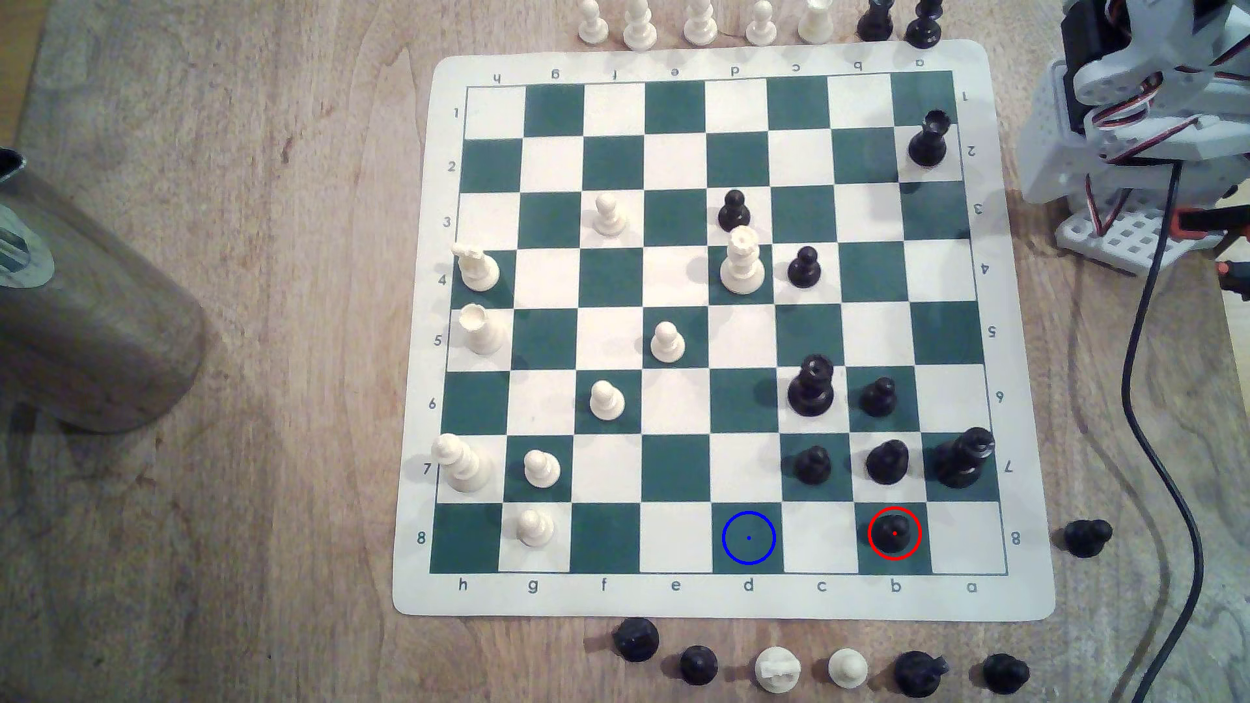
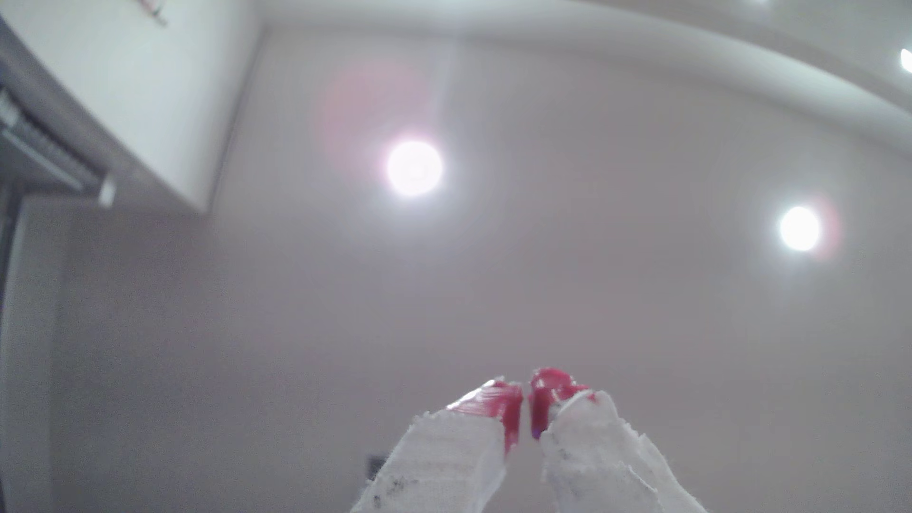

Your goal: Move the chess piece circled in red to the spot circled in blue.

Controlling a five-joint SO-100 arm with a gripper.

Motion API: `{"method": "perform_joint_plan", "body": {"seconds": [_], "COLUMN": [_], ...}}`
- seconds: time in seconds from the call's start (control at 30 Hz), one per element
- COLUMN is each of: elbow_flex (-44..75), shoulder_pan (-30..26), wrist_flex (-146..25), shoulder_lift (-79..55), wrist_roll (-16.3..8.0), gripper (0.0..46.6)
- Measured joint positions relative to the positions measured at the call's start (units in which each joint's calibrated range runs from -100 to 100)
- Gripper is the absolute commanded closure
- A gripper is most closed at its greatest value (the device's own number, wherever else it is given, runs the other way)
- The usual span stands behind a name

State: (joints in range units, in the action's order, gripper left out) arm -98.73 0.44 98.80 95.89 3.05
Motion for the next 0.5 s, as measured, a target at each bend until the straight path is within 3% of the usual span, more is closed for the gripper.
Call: {"method": "perform_joint_plan", "body": {"seconds": [0.1,0.27,0.37,0.5], "elbow_flex": [0.00,0.00,2.17,12.83], "shoulder_pan": [-1.47,-13.42,-14.82,-14.75], "wrist_flex": [-0.64,-22.07,-33.86,-65.50], "shoulder_lift": [0.00,0.00,0.00,-0.34], "wrist_roll": [0.00,0.00,0.00,0.00], "gripper": [46.4,46.4,46.4,46.4]}}
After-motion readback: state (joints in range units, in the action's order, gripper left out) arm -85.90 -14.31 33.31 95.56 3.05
